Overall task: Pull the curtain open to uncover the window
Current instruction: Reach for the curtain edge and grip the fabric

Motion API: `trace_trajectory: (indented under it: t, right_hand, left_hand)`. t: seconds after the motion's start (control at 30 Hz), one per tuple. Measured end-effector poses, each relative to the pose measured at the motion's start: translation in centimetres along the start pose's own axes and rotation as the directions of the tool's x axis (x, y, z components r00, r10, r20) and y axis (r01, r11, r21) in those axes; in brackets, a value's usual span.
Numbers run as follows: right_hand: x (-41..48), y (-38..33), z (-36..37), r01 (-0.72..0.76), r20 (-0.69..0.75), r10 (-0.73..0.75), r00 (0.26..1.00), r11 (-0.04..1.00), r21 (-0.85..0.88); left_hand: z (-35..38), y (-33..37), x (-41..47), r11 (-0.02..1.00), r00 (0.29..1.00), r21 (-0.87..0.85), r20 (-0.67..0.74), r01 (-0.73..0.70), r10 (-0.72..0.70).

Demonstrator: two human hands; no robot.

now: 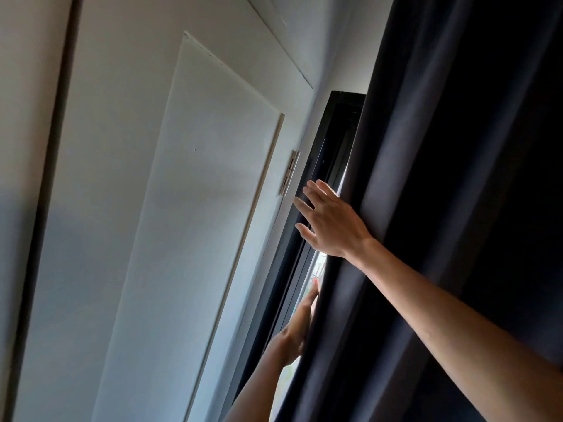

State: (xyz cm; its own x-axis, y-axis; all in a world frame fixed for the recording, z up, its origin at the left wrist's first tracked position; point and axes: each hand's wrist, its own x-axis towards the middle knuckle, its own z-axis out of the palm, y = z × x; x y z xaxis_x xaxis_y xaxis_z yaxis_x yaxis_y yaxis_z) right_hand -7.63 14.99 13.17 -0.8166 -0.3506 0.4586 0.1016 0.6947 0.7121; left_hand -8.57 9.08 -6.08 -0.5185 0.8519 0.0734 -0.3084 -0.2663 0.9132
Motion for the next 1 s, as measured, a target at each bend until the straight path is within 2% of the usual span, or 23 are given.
trace_trajectory:
  t: [0.1, 0.23, 0.33, 0.47, 0.57, 0.7, 0.8, 0.93, 1.0]
  right_hand:
    - [-0.4, 0.0, -0.3, -0.01, 0.013, 0.01, 1.0, 1.0, -0.018]
    - [-0.1, -0.6, -1.0, 0.013, 0.068, -0.009, 0.998, 0.999, -0.052]
    - [0.1, -0.7, -1.1, 0.026, 0.077, -0.02, 0.997, 0.997, -0.072]
    - [-0.7, -0.5, -1.2, 0.033, 0.111, -0.018, 0.994, 0.99, -0.137]
    - [-1.3, -0.2, -1.4, 0.052, 0.129, -0.03, 0.991, 0.983, -0.173]
    - [-2.3, 0.2, -2.1, 0.077, 0.129, -0.055, 0.99, 0.982, -0.172]
    - [-3.0, 0.5, -2.7, 0.105, 0.137, -0.078, 0.987, 0.974, -0.203]
    - [-4.1, 1.2, -3.2, 0.108, 0.144, -0.078, 0.986, 0.973, -0.206]
    - [-5.0, 1.9, -3.3, 0.114, 0.127, -0.088, 0.988, 0.971, -0.21]
  left_hand:
    - [-1.6, -0.2, -0.2, 0.999, 0.999, -0.029, -0.033, 0.033, -0.034]
    - [-1.8, -0.1, -1.0, 0.997, 0.999, 0.075, -0.04, 0.008, -0.005]
    - [-1.8, 0.2, -1.3, 0.981, 0.989, 0.188, -0.133, -0.037, 0.063]
    - [-1.7, 0.6, -1.5, 0.952, 0.941, 0.296, -0.295, -0.076, 0.167]
    - [-1.7, 0.8, -1.4, 0.931, 0.899, 0.348, -0.362, -0.115, 0.246]
    - [-1.5, 0.5, -0.9, 0.915, 0.855, 0.393, -0.439, -0.095, 0.277]
    - [-0.5, 0.2, -0.6, 0.888, 0.788, 0.449, -0.508, -0.101, 0.347]
    - [1.9, -1.1, -0.2, 0.841, 0.649, 0.534, -0.611, -0.084, 0.453]
    - [3.5, -1.5, -0.3, 0.798, 0.603, 0.601, -0.618, -0.052, 0.504]
